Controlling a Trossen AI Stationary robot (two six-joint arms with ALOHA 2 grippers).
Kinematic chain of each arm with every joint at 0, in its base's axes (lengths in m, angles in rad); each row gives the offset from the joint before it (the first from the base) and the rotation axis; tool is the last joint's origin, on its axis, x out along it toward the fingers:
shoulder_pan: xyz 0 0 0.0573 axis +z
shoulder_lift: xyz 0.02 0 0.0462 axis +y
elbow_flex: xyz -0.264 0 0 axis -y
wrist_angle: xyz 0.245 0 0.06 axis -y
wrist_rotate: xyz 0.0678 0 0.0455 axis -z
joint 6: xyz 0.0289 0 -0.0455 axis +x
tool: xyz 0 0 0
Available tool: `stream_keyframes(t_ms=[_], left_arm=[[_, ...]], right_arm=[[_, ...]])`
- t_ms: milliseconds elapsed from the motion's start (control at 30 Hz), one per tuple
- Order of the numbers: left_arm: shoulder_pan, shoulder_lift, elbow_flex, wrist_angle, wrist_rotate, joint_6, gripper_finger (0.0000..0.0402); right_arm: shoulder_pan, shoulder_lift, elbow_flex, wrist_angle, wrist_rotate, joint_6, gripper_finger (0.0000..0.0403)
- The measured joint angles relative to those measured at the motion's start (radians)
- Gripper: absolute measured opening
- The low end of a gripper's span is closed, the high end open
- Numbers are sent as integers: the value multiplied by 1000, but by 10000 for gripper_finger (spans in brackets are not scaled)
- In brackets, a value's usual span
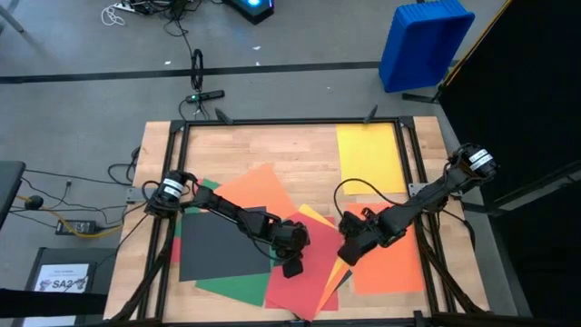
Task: Organize paper
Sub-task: Stack the orange colored paper on top of the orange colored paper
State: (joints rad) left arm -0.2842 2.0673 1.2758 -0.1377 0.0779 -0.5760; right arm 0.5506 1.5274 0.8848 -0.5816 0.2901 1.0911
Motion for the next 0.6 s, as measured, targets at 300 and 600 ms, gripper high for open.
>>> stream_keyframes(t_ms=[300,600], left_arm=[[50,-67,-5,-99,-102,20,0],[69,-130,-5,-246,-147,19,0]], right_arm=[[81,24,0,182,2,-65,0],[101,25,0,178,11,-35,0]])
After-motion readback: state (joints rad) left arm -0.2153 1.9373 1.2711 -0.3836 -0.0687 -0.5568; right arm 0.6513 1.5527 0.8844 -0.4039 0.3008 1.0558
